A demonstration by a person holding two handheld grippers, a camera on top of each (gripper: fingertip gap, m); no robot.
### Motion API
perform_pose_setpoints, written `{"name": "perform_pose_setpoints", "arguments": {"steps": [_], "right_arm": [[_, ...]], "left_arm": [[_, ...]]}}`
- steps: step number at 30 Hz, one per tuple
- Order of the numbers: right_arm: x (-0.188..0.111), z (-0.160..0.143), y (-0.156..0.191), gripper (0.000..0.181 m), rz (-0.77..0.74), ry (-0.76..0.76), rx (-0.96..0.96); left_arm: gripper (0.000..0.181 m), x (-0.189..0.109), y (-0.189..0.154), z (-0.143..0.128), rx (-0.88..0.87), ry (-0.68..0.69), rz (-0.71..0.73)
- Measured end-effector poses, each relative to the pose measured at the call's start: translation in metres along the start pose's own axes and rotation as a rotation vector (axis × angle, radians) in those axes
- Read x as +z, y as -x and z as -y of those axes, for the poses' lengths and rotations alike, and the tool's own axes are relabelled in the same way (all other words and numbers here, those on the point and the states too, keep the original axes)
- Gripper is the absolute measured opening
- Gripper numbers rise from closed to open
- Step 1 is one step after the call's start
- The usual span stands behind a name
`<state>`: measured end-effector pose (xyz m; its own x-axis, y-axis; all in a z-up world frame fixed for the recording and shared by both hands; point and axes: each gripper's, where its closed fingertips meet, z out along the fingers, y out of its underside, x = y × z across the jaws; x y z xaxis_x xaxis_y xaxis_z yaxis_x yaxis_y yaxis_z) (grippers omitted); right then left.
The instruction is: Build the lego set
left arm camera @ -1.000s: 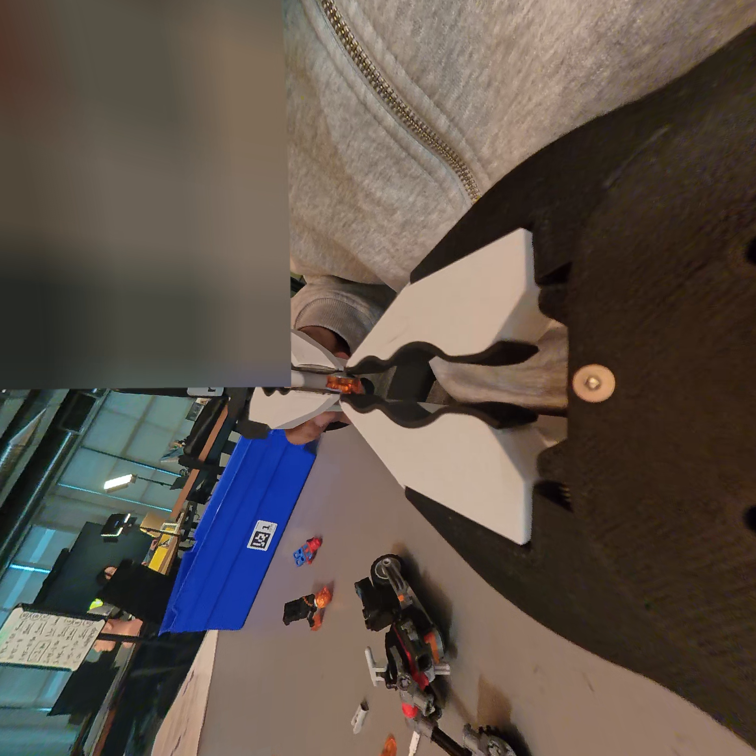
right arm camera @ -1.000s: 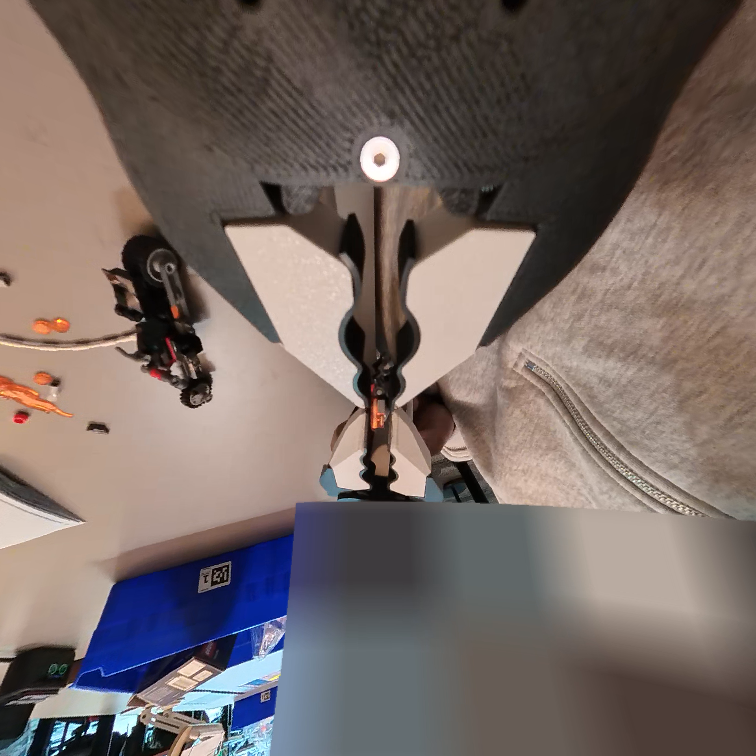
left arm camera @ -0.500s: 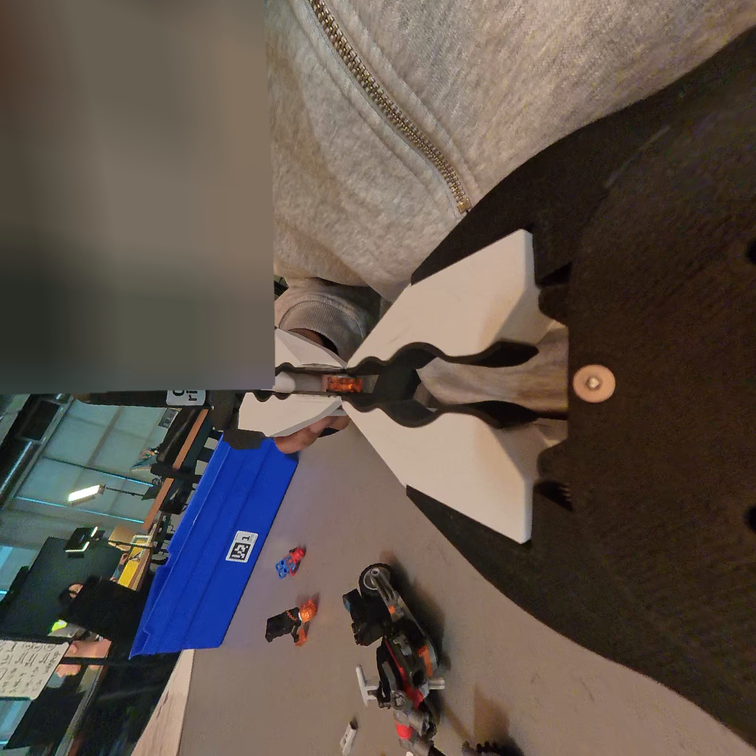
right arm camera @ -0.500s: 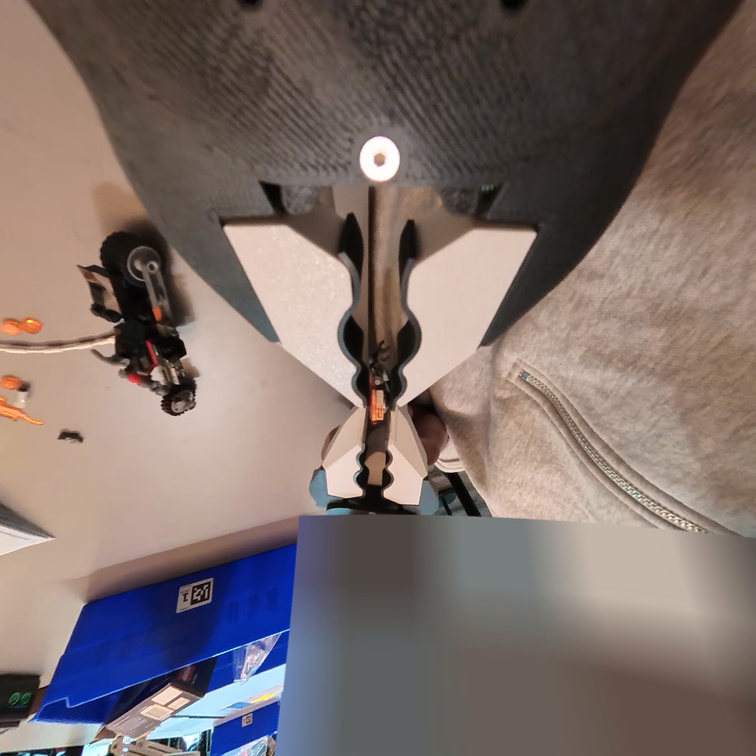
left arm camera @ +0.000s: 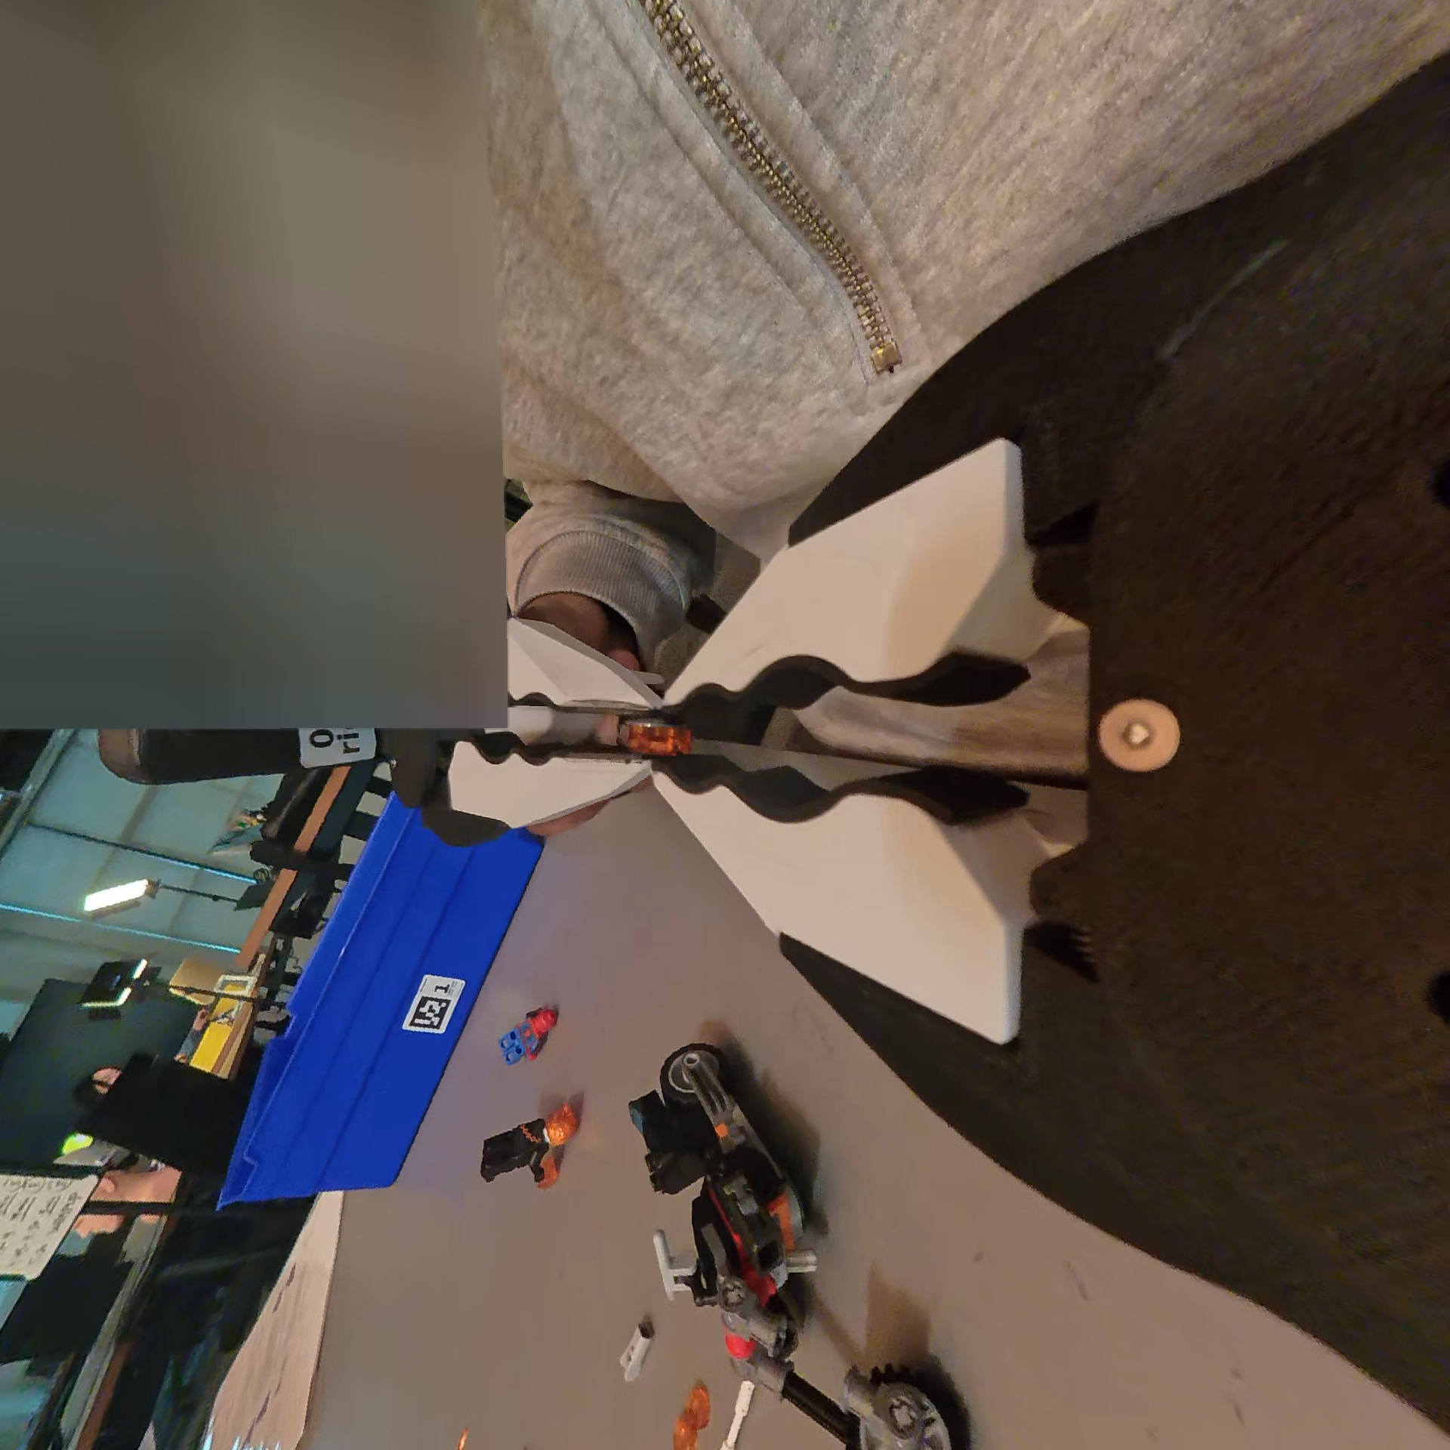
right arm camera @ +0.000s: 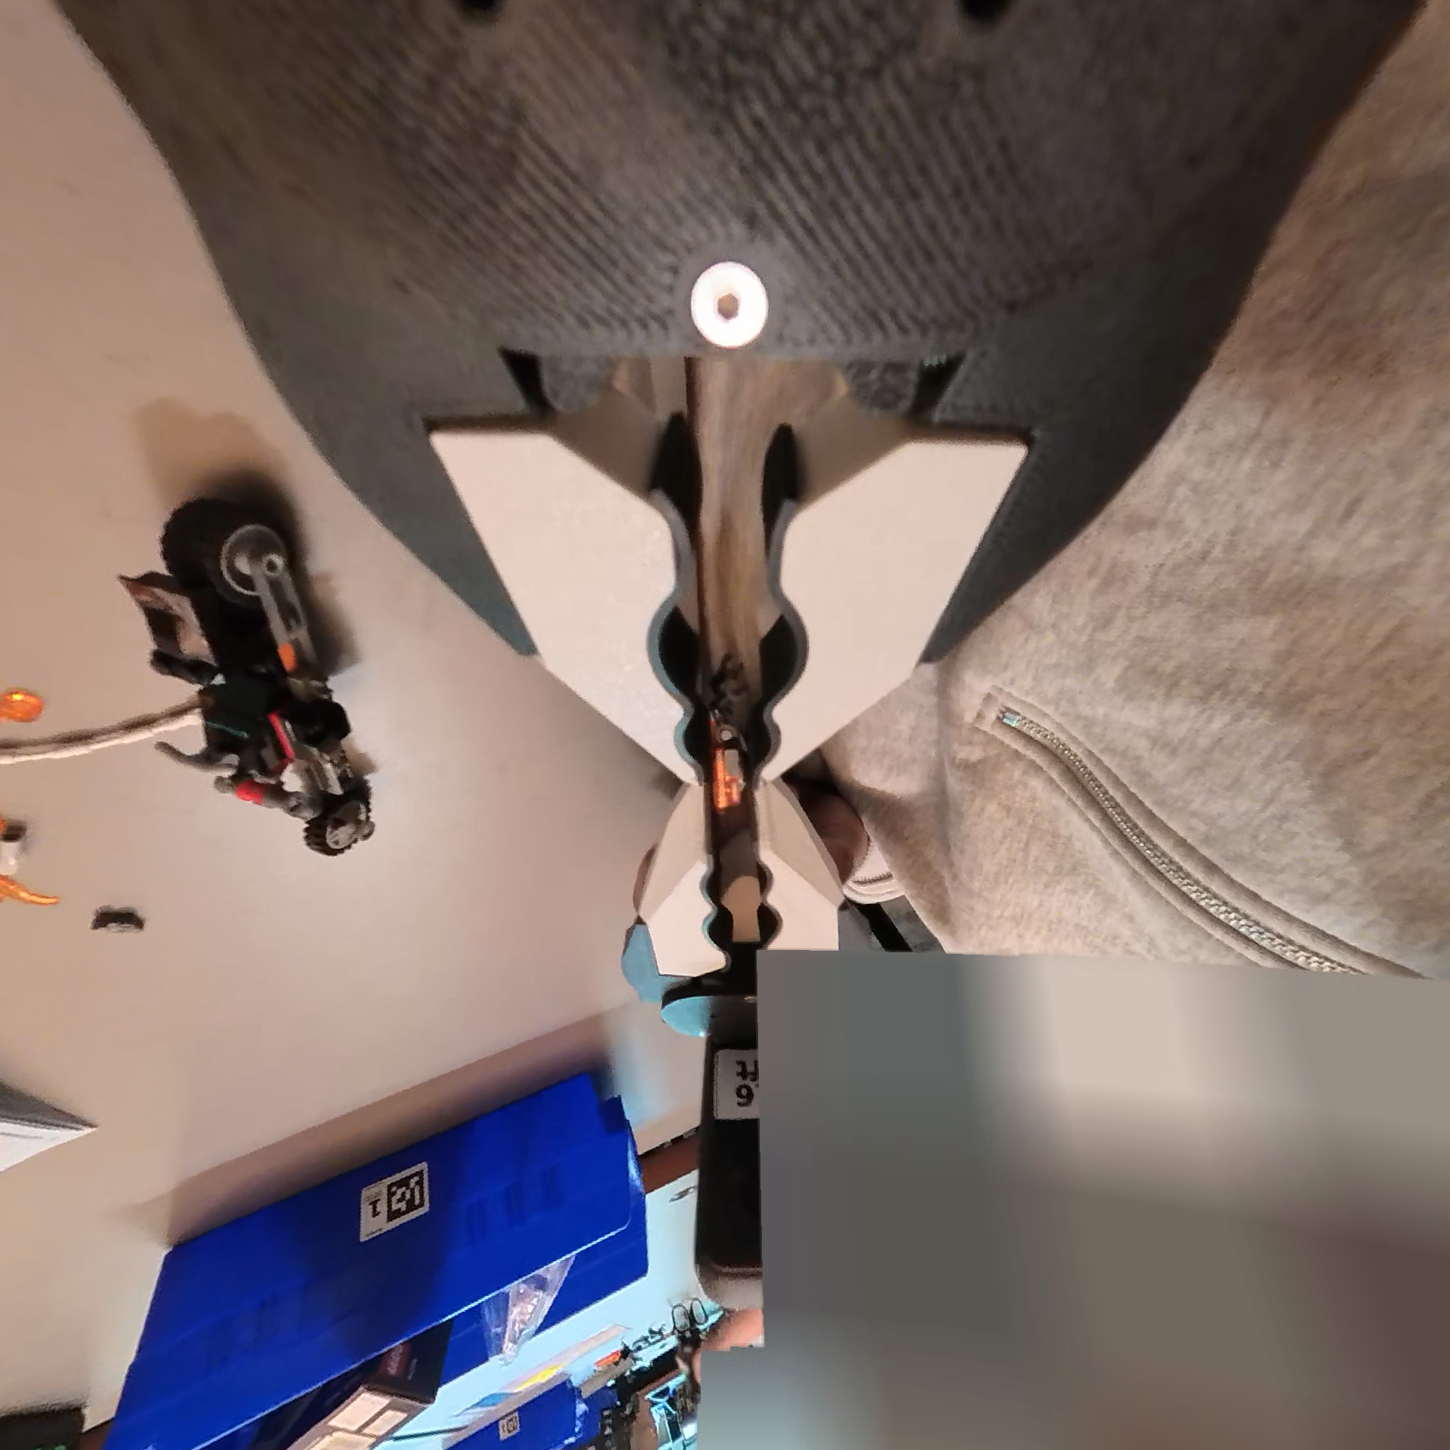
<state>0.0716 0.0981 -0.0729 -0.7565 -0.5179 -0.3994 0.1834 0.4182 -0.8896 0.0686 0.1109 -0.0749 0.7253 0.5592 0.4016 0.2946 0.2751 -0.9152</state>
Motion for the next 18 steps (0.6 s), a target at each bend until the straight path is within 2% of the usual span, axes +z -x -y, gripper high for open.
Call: {"name": "perform_pose_setpoints", "arguments": {"steps": [8, 15, 18], "right_arm": [[-0.002, -0.002, 0.0, 0.006, -0.01, -0.007, 0.001], [-0.003, -0.004, 0.01, 0.008, -0.012, 0.061, -0.137], [-0.004, -0.004, 0.012, 0.015, -0.012, 0.057, -0.154]], "left_arm": [[0.006, 0.002, 0.0, -0.001, -0.002, 0.012, -0.009], [0.005, 0.002, -0.01, -0.001, -0.024, 0.004, -0.09], [0.005, 0.002, -0.01, -0.003, -0.004, 0.02, -0.08]]}}
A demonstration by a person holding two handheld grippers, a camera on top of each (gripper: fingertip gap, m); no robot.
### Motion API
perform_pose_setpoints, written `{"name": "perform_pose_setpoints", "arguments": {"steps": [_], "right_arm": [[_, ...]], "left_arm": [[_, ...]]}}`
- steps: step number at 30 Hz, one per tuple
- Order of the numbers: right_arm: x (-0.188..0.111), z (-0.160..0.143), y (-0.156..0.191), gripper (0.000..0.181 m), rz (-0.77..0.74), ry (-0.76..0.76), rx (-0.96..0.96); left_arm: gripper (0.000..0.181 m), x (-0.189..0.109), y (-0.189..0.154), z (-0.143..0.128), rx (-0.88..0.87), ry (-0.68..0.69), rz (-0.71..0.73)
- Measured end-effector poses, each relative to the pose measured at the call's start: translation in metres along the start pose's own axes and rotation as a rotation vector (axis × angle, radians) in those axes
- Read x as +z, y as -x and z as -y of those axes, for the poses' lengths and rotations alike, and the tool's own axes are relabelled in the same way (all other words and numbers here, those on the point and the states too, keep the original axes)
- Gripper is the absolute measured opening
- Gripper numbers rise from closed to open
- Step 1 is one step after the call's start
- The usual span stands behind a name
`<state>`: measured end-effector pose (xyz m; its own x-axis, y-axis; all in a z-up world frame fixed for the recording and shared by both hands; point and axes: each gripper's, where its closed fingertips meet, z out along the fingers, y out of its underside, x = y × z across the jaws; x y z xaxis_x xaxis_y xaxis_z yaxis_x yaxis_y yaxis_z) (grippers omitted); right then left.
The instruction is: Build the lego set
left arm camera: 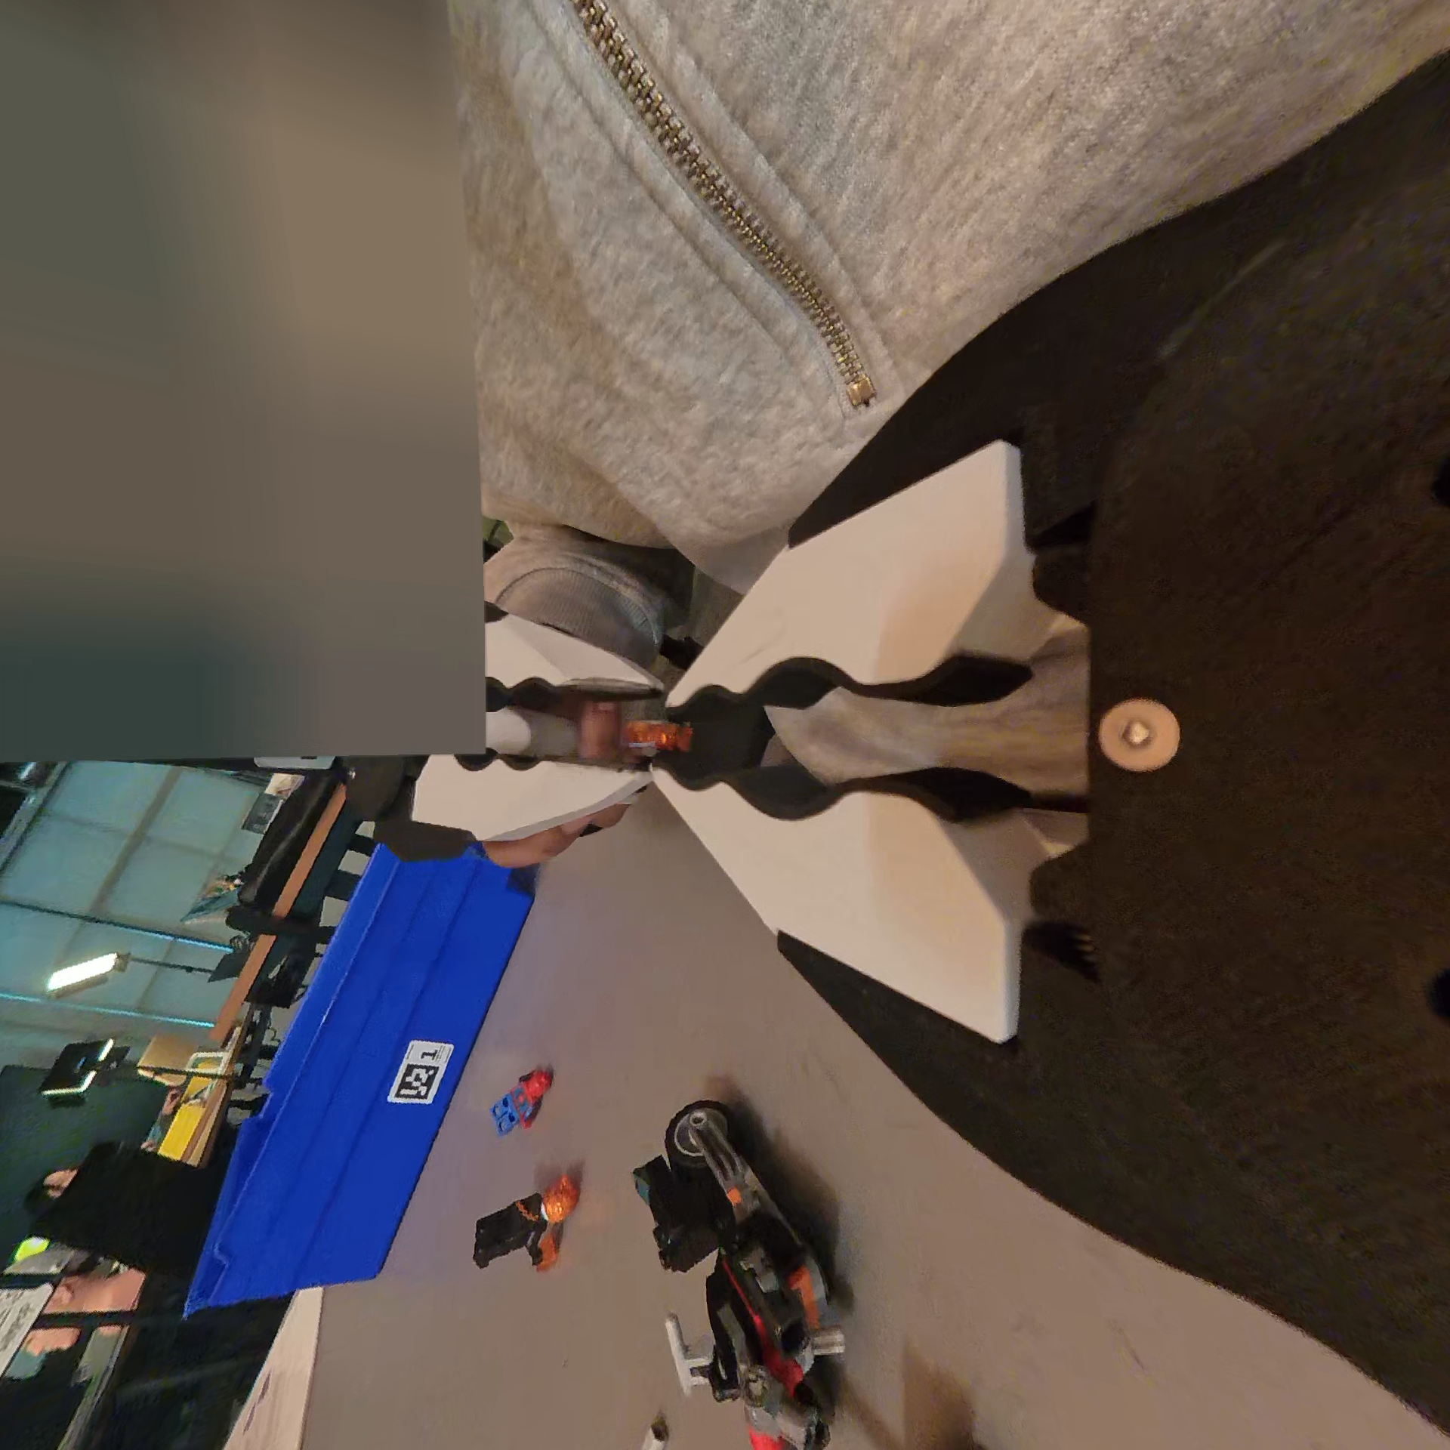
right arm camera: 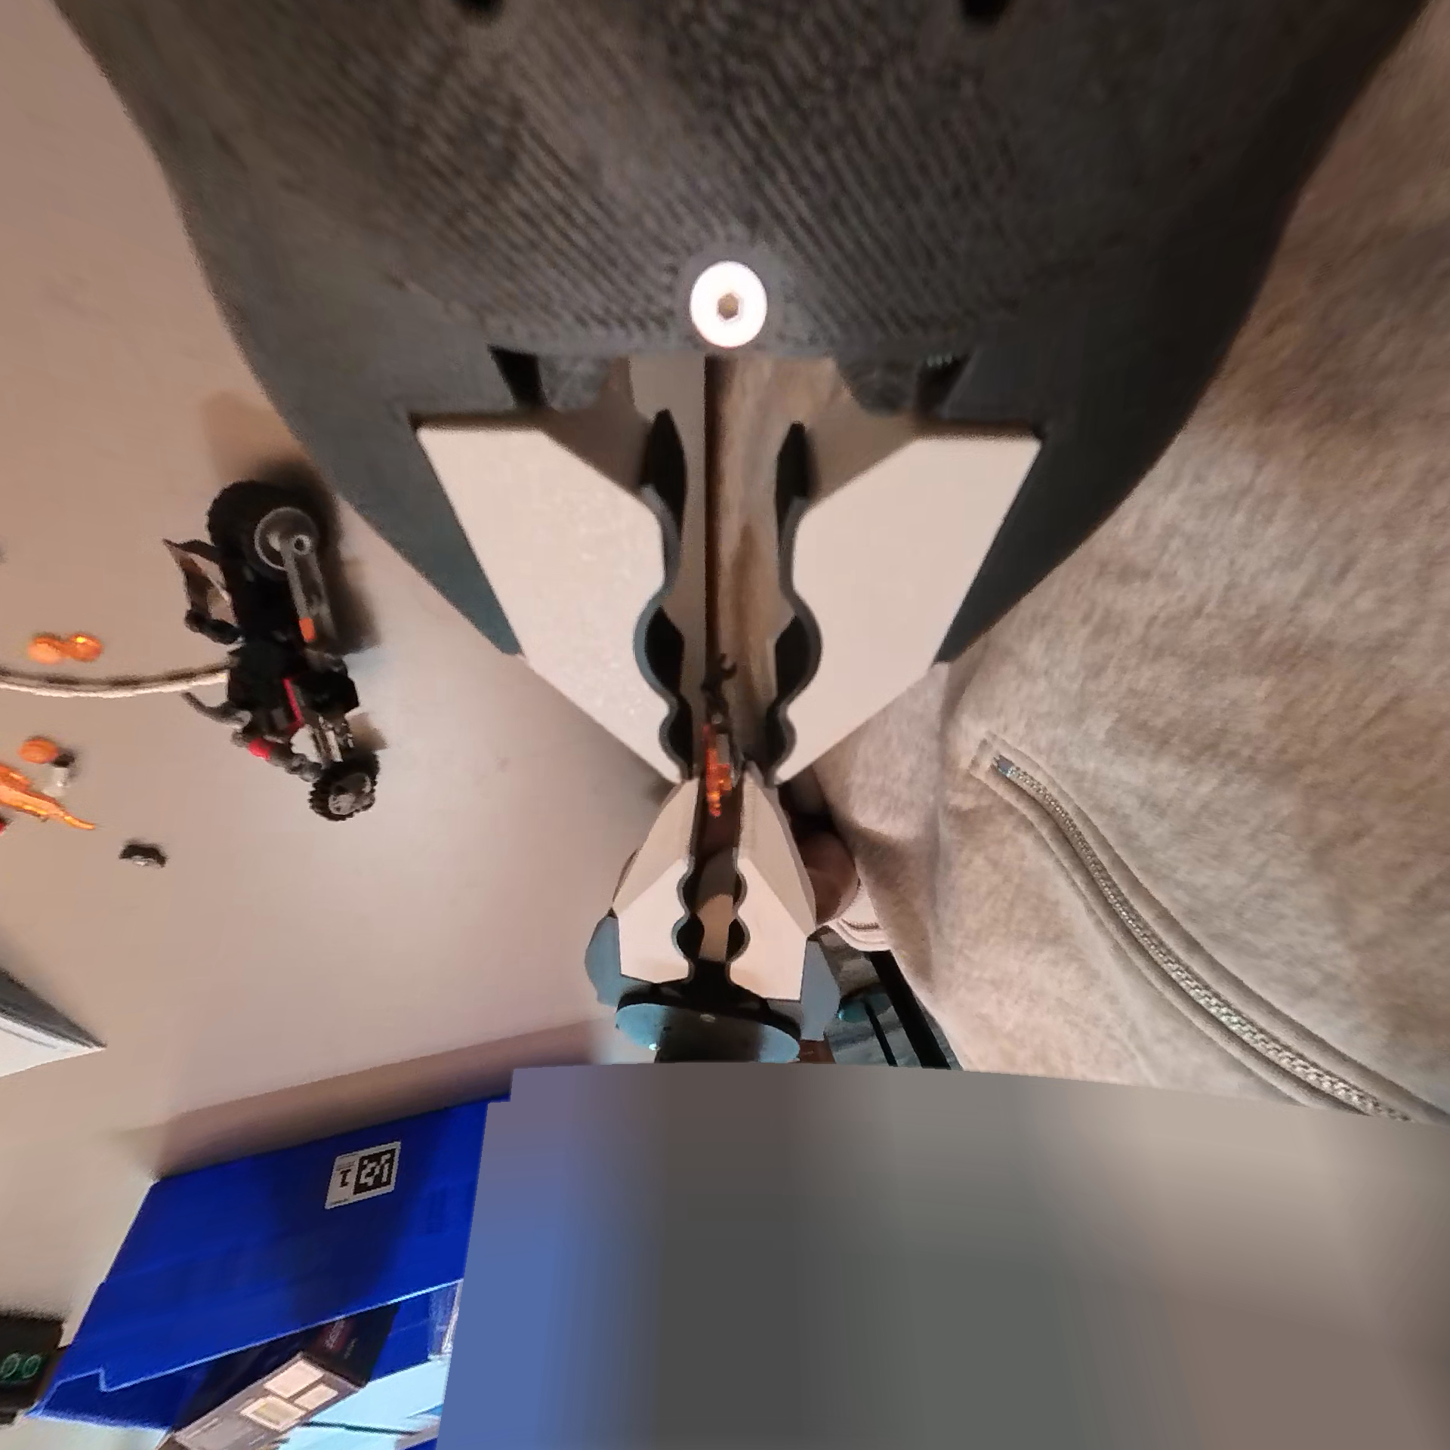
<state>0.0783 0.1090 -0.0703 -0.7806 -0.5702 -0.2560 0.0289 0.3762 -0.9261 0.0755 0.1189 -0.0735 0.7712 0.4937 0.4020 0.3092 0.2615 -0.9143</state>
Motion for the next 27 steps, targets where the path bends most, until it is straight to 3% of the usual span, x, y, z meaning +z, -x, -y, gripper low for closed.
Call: {"name": "perform_pose_setpoints", "arguments": {"steps": [14, 27], "right_arm": [[-0.002, -0.009, -0.001, 0.005, -0.008, 0.035, -0.006], [0.0, -0.007, -0.002, 0.005, -0.055, 0.034, -0.1]], "left_arm": [[0.004, 0.006, 0.002, -0.009, 0.067, 0.071, 0.067], [0.004, 0.004, 0.002, -0.006, 0.009, 0.039, 0.052]]}}
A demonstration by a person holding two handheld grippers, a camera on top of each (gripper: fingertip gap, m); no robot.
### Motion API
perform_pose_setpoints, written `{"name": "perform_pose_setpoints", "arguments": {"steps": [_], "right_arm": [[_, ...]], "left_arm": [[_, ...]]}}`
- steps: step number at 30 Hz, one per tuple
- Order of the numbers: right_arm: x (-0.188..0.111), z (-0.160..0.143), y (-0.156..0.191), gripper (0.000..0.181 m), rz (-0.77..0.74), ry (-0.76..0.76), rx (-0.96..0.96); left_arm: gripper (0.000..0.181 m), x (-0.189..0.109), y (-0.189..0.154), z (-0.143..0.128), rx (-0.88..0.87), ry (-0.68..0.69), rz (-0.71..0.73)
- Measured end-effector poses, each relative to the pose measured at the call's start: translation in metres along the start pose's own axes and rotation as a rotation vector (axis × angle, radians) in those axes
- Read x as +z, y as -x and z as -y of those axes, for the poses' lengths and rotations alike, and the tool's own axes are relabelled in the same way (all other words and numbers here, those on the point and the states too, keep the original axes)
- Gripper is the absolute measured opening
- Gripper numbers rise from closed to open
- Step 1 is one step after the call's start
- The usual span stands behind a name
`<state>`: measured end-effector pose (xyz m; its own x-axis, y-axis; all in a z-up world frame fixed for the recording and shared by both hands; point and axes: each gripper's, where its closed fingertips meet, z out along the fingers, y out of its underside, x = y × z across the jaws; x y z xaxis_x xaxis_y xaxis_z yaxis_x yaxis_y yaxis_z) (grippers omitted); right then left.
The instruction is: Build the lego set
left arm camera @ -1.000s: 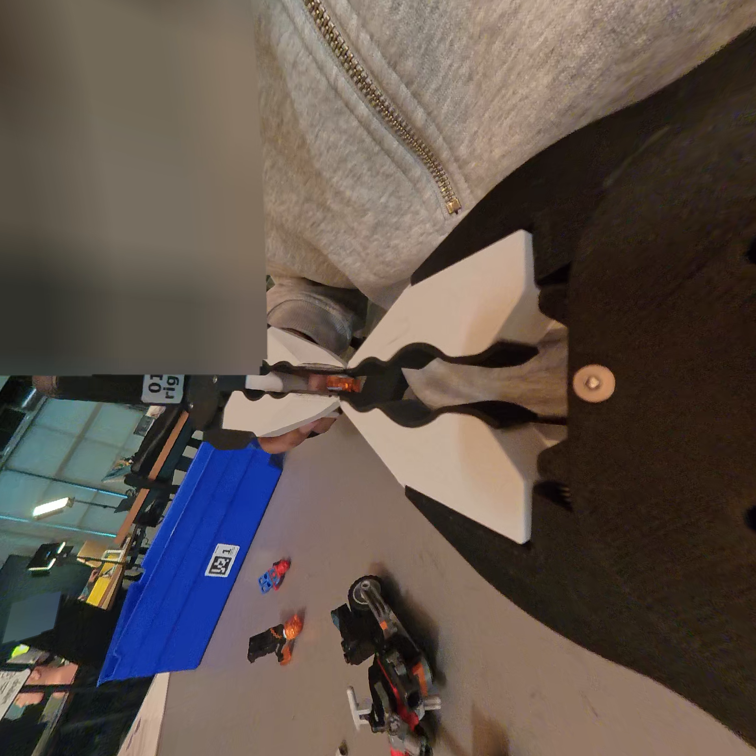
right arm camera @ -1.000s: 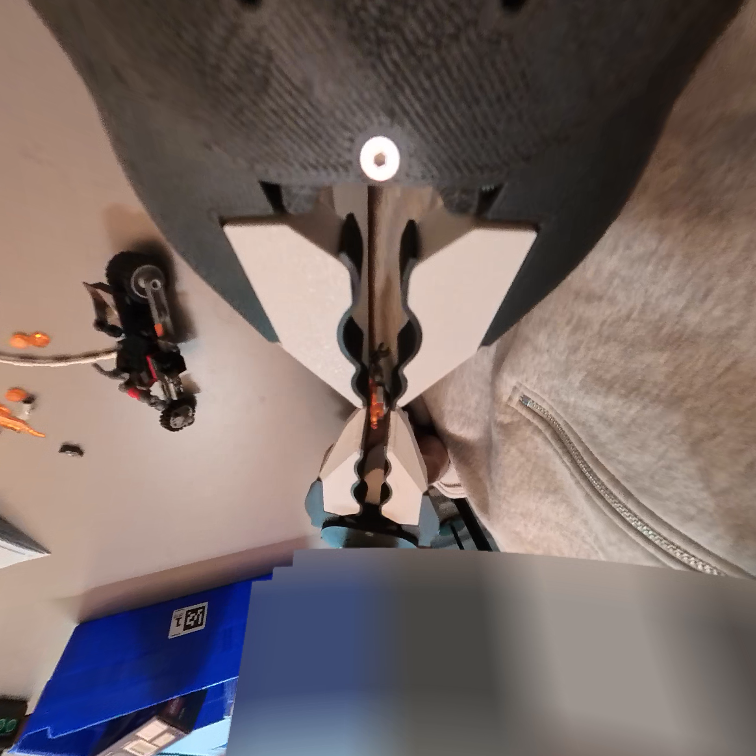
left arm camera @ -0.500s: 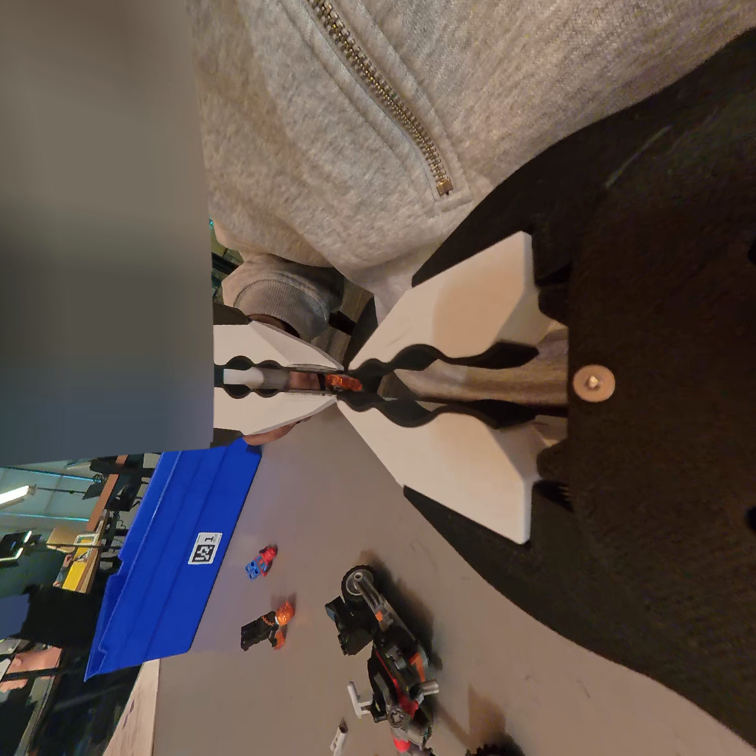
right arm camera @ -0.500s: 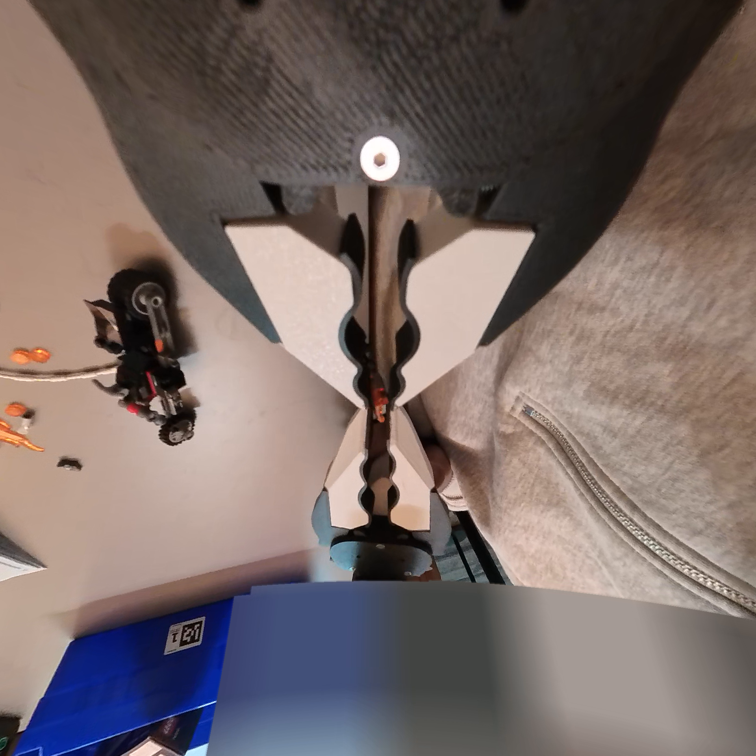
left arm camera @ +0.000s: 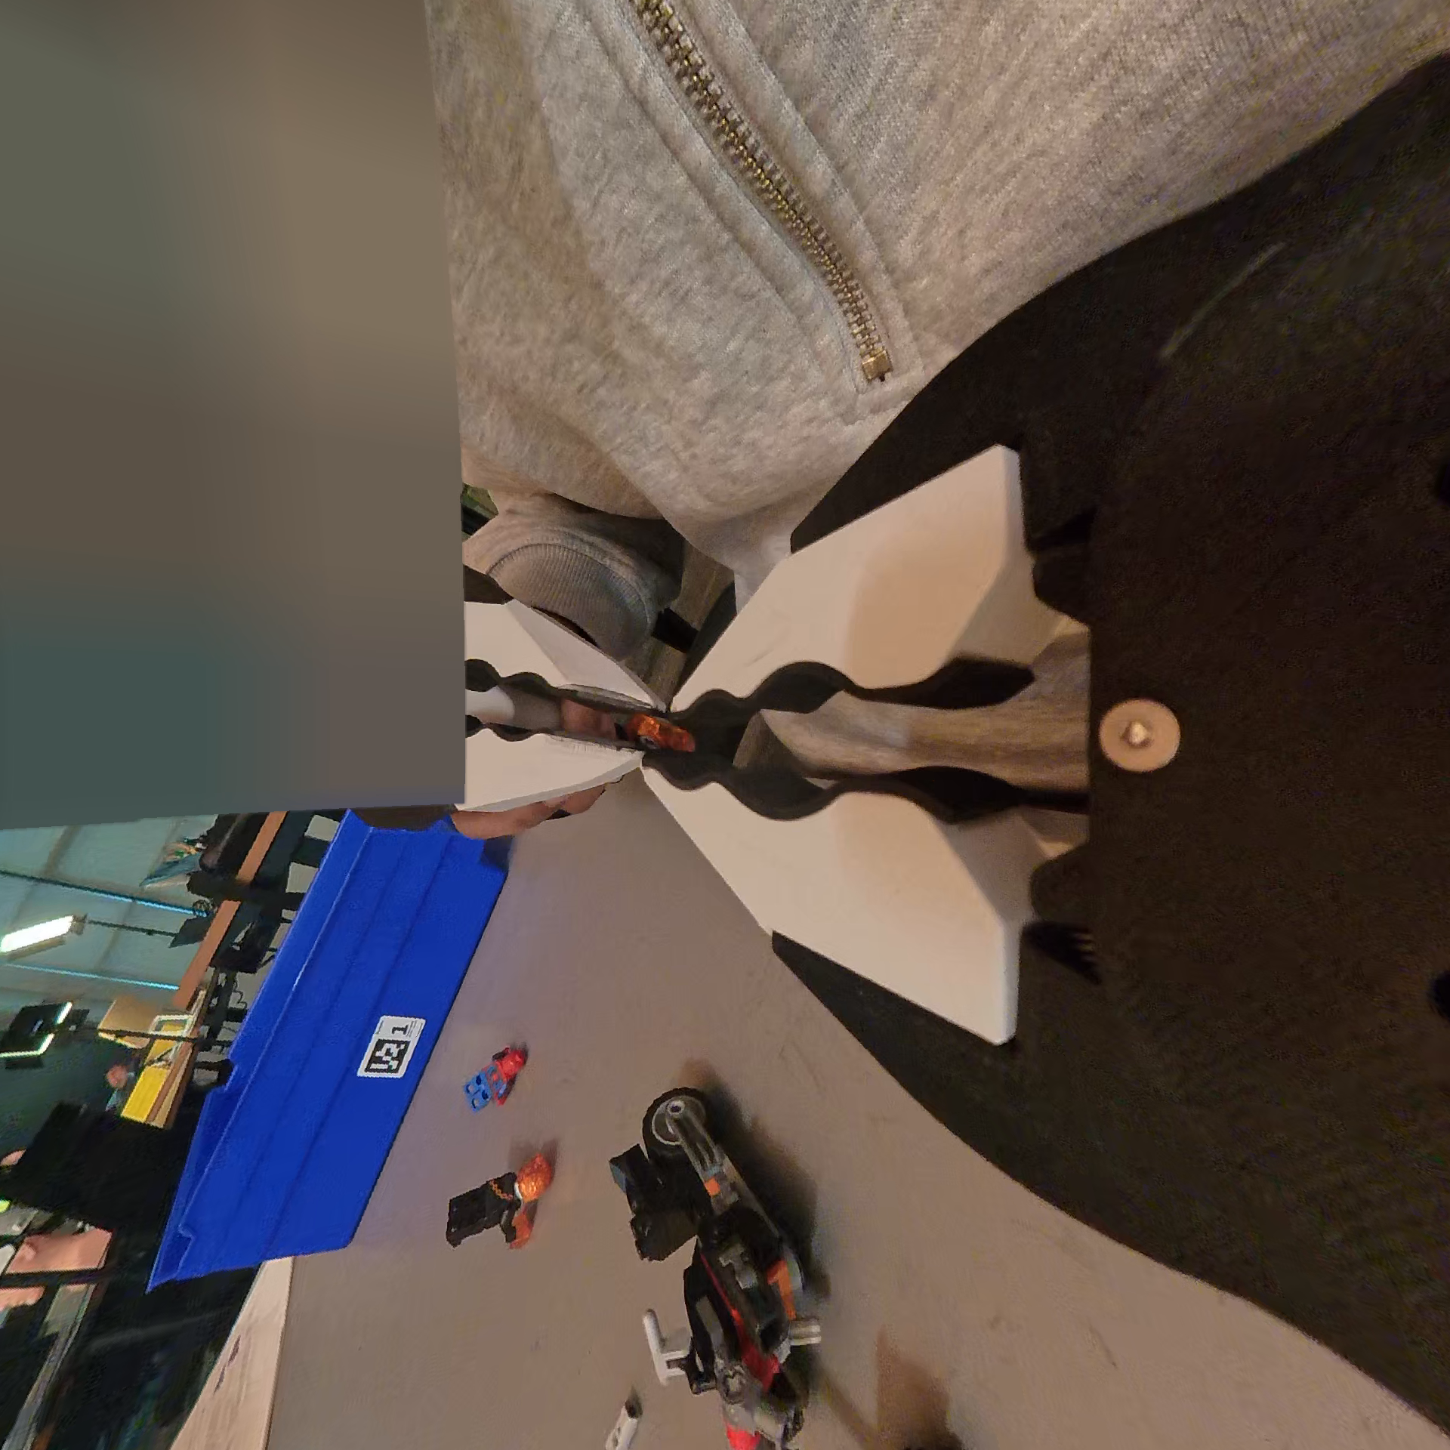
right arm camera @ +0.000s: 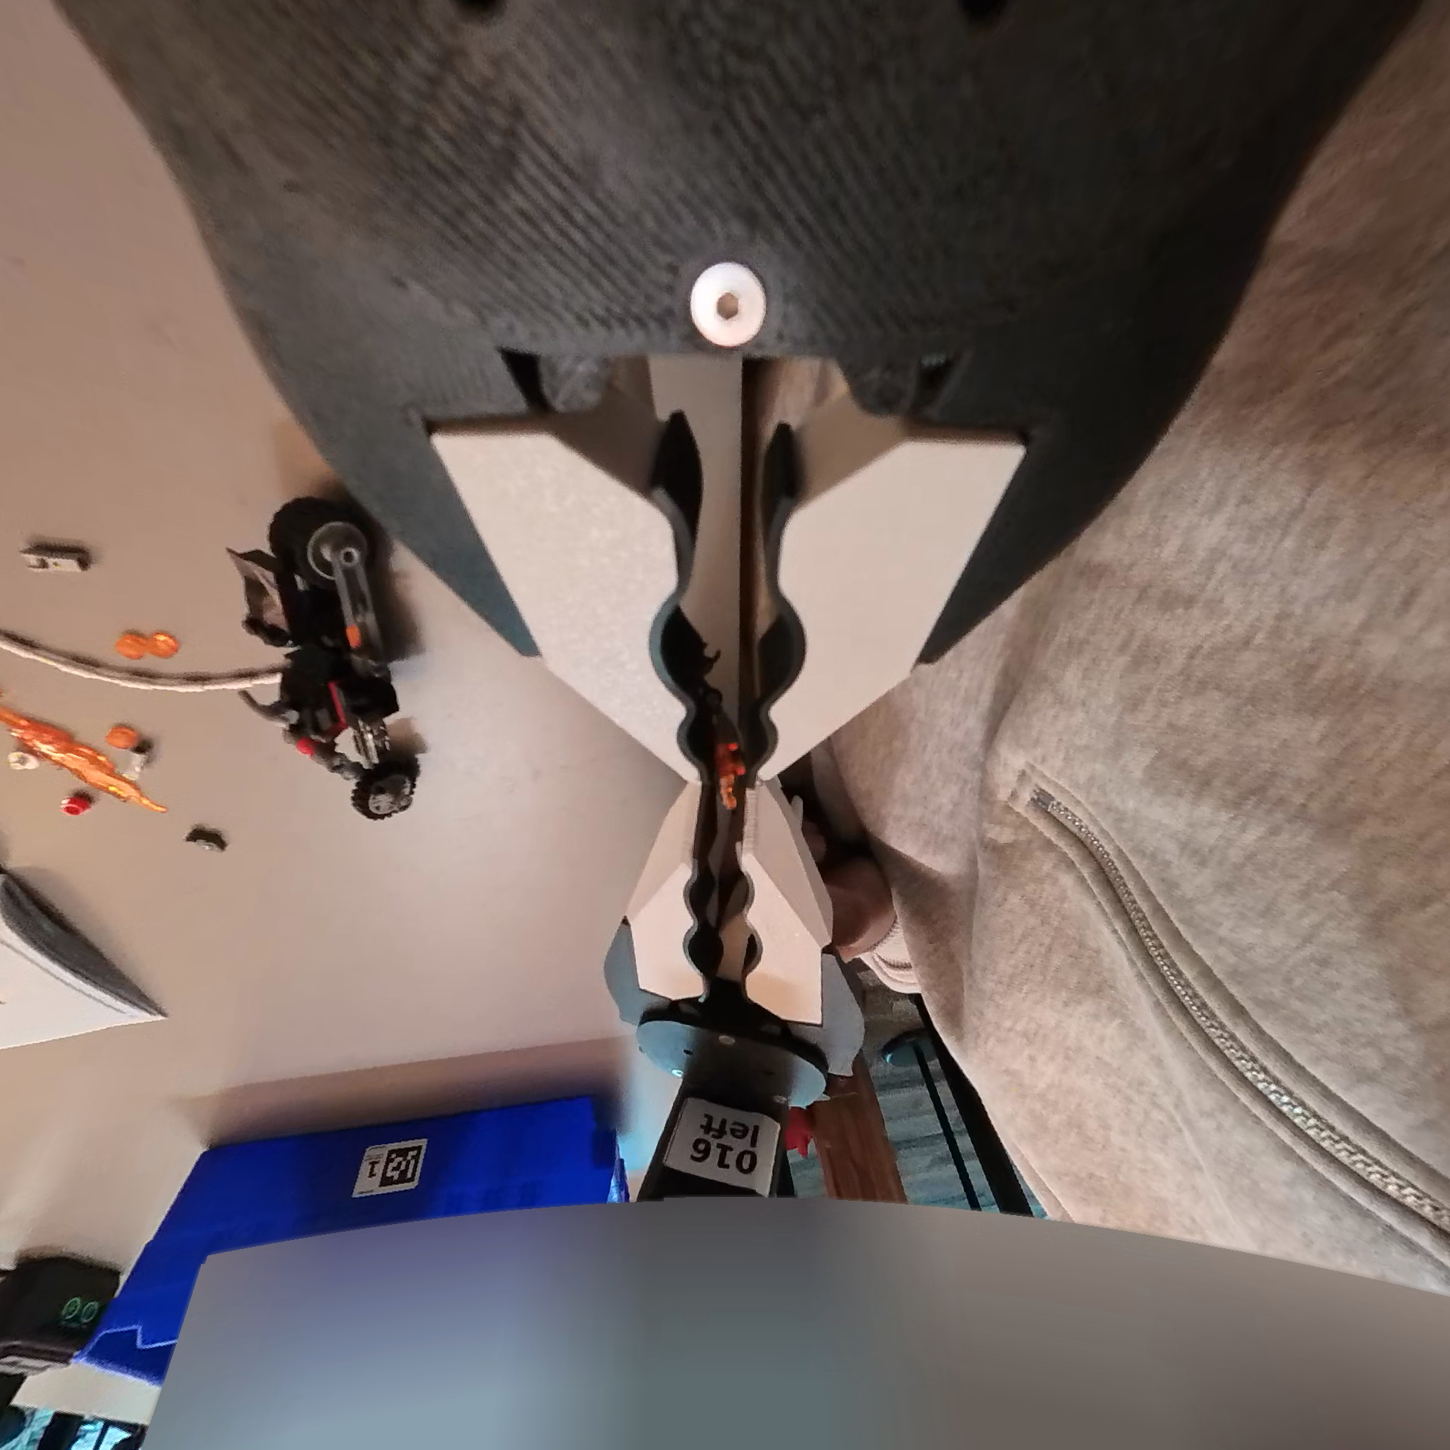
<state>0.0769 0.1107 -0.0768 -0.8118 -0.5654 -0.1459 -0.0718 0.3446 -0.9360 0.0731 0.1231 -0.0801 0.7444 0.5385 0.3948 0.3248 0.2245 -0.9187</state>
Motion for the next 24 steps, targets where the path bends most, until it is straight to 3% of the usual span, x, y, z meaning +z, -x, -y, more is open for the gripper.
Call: {"name": "perform_pose_setpoints", "arguments": {"steps": [5, 7, 8, 17, 24], "right_arm": [[0.0006, 0.0029, -0.0033, 0.006, -0.031, -0.036, -0.036], [0.0005, 0.003, -0.0059, 0.025, -0.053, -0.045, -0.054], [0.0002, 0.0016, -0.006, 0.025, -0.051, -0.04, -0.053], [-0.0009, -0.0025, -0.0019, 0.009, -0.012, -0.031, -0.04], [-0.0013, -0.0032, 0.0019, 0.006, 0.022, -0.008, -0.03]], "left_arm": [[0.004, -0.0019, 0.0022, 0.0029, 0.002, -0.015, 0.003], [0.004, -0.0028, 0.0023, 0.0042, -0.011, -0.025, -0.006], [0.004, -0.0032, 0.0022, 0.0042, -0.018, -0.026, -0.011], [0.004, -0.0025, -0.0012, 0.0056, -0.058, -0.043, -0.056], [0.005, -0.0011, -0.0038, 0.0053, -0.075, -0.043, -0.082]]}}
